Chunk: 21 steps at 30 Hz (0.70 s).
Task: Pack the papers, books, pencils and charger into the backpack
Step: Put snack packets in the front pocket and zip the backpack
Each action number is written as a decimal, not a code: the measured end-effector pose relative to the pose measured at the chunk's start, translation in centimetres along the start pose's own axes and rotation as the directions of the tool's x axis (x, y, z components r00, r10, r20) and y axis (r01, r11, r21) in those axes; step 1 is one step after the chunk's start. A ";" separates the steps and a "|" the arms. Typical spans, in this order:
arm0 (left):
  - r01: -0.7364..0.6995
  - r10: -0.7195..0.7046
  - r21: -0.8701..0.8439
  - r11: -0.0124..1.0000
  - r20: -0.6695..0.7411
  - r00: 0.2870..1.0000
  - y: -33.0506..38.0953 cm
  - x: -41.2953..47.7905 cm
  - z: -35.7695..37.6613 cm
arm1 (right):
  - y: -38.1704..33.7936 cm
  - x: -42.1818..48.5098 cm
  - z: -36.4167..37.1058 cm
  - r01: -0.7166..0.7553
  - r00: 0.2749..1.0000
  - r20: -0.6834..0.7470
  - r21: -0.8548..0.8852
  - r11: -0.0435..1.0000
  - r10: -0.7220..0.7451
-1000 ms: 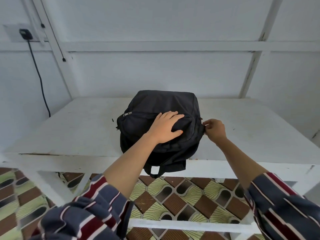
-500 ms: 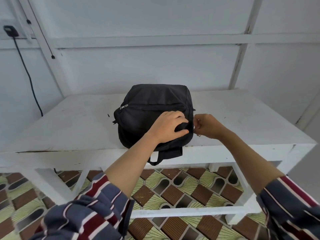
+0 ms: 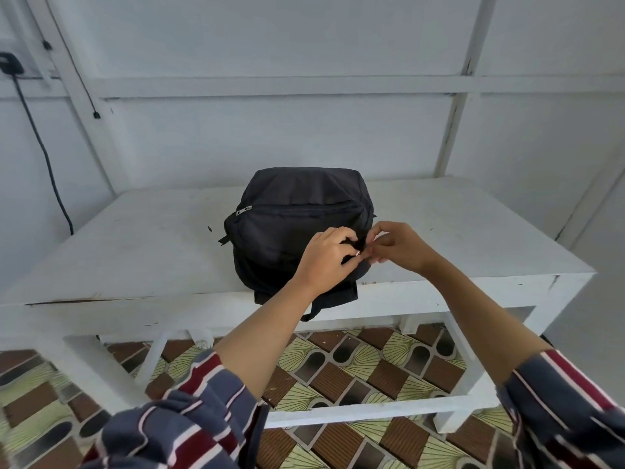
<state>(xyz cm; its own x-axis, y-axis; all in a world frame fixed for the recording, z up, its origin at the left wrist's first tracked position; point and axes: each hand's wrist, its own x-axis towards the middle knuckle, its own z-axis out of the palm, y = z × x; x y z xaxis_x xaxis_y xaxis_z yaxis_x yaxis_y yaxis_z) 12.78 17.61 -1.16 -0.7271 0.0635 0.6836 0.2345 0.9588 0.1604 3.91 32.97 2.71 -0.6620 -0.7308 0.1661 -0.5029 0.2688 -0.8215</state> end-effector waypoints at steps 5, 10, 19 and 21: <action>0.102 -0.109 -0.085 0.991 -0.081 0.991 0.2 -0.5 -0.2 | 3.0 0.3 1.8 0.263 0.928 -0.123 -0.452 0.853 -0.351; 0.128 -0.132 -0.066 0.990 -0.069 0.989 -0.3 -0.7 -0.8 | 4.4 1.0 3.4 0.350 0.847 -0.071 -0.672 0.653 -0.527; 0.212 -0.232 -0.175 0.962 -0.102 0.967 -0.6 -1.1 -1.3 | 4.5 1.3 3.0 0.310 0.730 -0.123 -0.818 0.485 -0.673; 0.211 -0.233 -0.199 0.957 -0.094 0.968 -0.9 -1.4 -1.5 | 4.8 1.4 3.0 0.279 0.736 -0.142 -0.827 0.488 -0.662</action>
<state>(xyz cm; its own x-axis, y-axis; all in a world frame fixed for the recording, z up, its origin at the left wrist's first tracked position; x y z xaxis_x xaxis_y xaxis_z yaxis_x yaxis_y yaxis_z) 14.56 16.24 -1.24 -0.6978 -0.1879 0.6912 0.1997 0.8757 0.4396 2.28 31.32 -2.62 -0.2334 -0.6265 0.7436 -0.8898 0.4461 0.0966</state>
